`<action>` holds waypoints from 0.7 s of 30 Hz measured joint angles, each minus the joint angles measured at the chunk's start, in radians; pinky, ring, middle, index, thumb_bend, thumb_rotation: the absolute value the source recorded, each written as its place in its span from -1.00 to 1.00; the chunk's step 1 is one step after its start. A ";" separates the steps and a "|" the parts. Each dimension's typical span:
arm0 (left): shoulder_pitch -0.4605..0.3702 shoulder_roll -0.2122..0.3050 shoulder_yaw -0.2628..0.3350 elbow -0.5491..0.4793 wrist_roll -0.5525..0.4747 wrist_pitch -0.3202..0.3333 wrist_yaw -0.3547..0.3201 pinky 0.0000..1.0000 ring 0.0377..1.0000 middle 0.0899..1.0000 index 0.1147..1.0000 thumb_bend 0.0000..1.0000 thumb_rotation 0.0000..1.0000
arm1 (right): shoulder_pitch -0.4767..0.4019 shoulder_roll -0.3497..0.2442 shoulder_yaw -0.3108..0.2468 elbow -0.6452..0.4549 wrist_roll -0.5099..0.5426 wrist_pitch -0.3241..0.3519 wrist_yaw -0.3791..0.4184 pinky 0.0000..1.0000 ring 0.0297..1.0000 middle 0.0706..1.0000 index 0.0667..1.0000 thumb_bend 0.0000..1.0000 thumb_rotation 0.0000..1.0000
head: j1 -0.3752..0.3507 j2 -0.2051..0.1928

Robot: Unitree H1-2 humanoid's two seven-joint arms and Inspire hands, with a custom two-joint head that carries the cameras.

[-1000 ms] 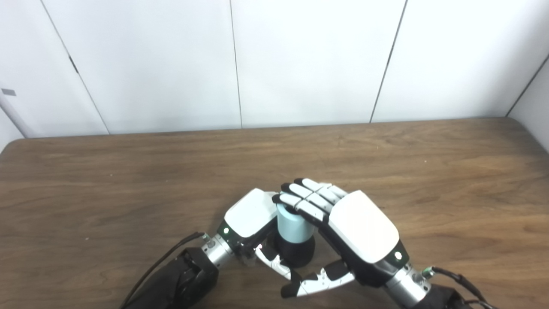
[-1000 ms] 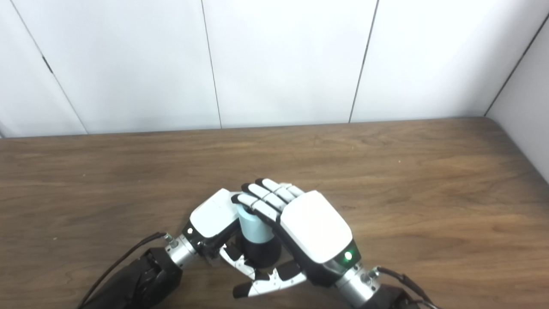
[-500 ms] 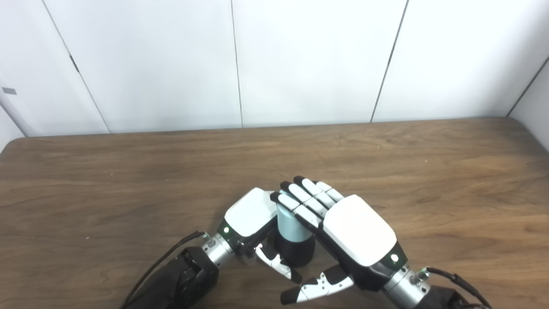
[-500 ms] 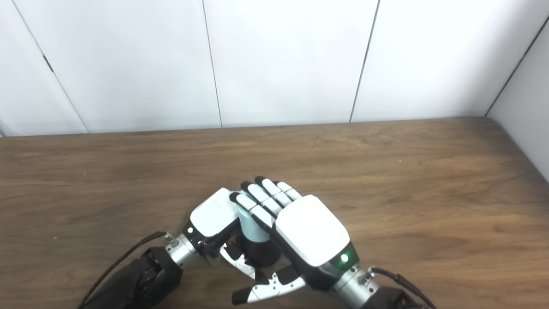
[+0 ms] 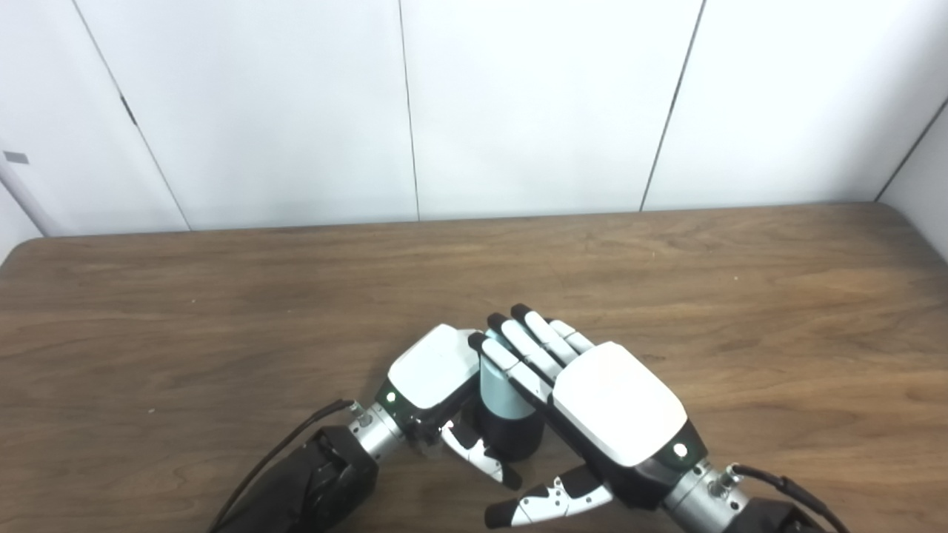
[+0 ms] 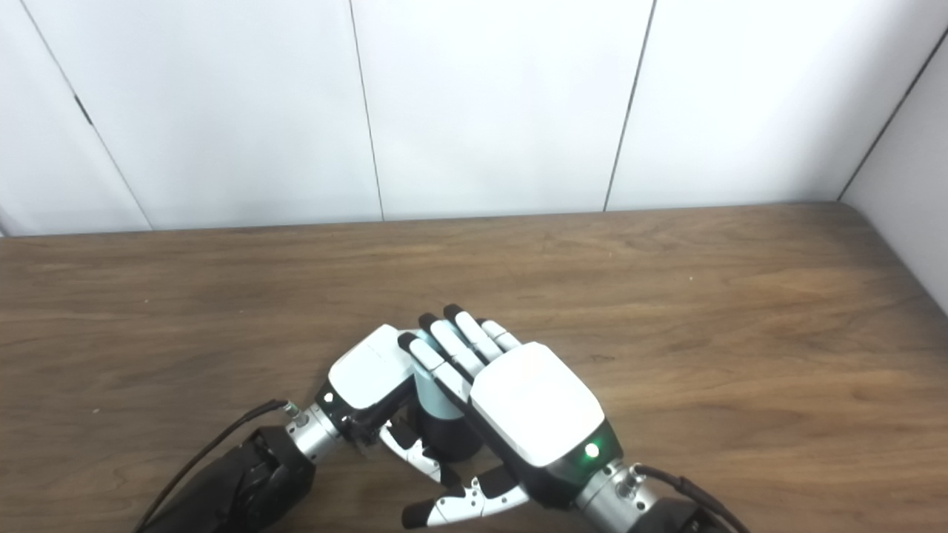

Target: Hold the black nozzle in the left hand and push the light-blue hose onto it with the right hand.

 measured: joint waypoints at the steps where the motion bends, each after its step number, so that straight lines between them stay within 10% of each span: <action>1: 0.000 0.000 0.000 0.000 0.000 0.000 0.000 0.23 -0.17 -0.19 -0.07 0.00 -1.00 | -0.001 0.000 0.000 0.000 0.000 0.000 0.000 0.85 0.99 1.00 0.92 0.24 1.00 | 0.002 -0.002; 21: 0.003 -0.009 0.022 0.009 0.000 0.014 -0.007 0.23 -0.15 -0.18 -0.09 0.00 -1.00 | -0.058 -0.001 0.004 0.034 0.008 0.018 0.028 0.87 0.99 1.00 0.94 0.38 1.00 | -0.002 -0.008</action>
